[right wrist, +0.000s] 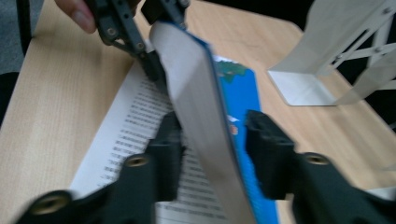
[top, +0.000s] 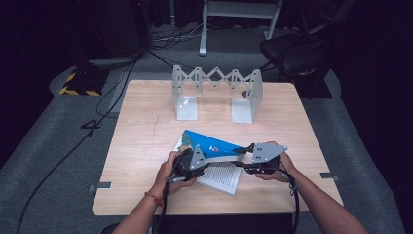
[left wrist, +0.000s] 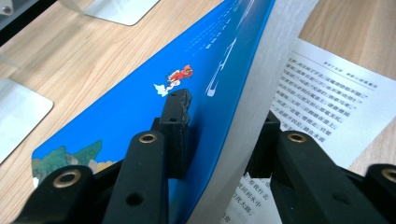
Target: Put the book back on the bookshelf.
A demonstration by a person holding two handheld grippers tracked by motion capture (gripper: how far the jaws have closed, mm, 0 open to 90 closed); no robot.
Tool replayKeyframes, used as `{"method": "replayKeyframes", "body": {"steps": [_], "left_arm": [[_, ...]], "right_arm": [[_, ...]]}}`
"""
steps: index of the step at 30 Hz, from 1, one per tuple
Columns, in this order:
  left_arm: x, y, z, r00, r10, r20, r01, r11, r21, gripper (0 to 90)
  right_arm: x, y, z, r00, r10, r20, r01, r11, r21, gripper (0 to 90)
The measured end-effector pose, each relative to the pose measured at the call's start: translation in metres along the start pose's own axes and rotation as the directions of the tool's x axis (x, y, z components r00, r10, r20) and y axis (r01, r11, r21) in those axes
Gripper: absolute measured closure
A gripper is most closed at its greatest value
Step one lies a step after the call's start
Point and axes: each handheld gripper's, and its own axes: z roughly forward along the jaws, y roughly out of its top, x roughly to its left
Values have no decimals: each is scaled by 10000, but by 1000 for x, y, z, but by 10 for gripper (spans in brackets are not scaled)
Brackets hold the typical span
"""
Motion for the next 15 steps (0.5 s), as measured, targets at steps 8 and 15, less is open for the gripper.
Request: {"method": "replayKeyframes", "body": {"steps": [8,15], "left_arm": [[11,-6,-13,9975,-686,165,697,9943,-812,685],[17,-9,-18,9953,-912,335,943,9897,-1074,686]], "right_arm": [[-43,-58,-22,9588,2527,1299,-2550,9669,16,382],[-44,-89,21,9551,2727,1163,-2904,9393,1825,385]]}}
